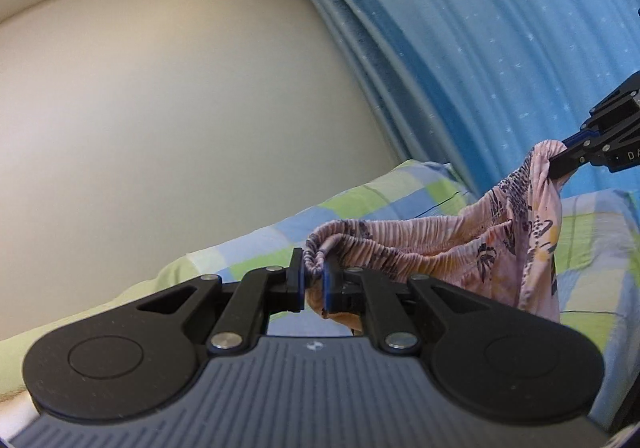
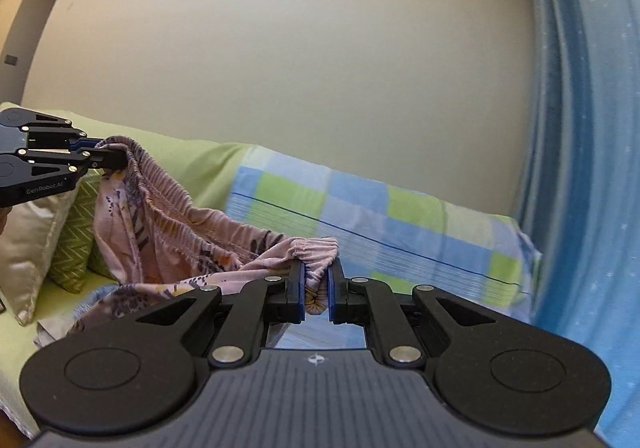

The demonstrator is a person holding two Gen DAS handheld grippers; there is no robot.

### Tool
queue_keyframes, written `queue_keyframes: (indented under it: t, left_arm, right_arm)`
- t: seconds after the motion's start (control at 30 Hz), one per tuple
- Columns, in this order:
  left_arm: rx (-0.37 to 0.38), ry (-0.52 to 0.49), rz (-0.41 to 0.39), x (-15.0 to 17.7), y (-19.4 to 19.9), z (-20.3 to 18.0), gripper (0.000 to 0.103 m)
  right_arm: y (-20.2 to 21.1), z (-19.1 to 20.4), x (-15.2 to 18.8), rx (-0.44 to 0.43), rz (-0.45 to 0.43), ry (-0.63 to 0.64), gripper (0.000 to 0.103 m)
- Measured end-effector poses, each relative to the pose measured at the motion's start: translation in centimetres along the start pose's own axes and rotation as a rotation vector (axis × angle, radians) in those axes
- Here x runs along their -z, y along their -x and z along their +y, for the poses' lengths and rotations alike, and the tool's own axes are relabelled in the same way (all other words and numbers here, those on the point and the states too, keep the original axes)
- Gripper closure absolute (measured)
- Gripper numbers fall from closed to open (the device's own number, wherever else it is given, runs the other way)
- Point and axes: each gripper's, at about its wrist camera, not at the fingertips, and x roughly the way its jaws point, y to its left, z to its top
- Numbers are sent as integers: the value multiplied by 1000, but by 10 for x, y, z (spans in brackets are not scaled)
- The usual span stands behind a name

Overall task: Fold clothes
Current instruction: 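Lift the pink pants by the waistband with both grippers and spread them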

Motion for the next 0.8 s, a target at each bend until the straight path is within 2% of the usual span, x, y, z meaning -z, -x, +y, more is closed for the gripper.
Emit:
queue_keyframes:
  t: [0.1, 0.17, 0.27, 0.37, 0.47, 0.67, 0.73, 0.8]
  left_arm:
    - [68, 14, 3, -3, -9, -31, 96]
    - [104, 27, 24, -3, -25, -47, 96]
    - [136, 44, 67, 4, -66, -63, 96]
    - [169, 54, 146, 22, -128, -81, 96]
    - [183, 44, 235, 53, -204, -100, 96]
    - [207, 61, 400, 145, -345, -141, 96]
    - [212, 62, 450, 176, -383, -156, 93]
    - [204, 78, 493, 200, -409, -167, 89]
  right_arm:
    - [12, -24, 14, 65, 48, 42, 94]
    - [0, -43, 23, 98, 81, 57, 94]
    - [-43, -65, 43, 129, 143, 47, 94]
    - [-107, -87, 72, 141, 214, 48, 94]
    - [-181, -109, 109, 147, 280, 42, 94]
    - [-317, -147, 200, 147, 421, -14, 93]
    - [-346, -153, 227, 146, 462, -32, 92]
    - [-370, -159, 252, 148, 502, -52, 84]
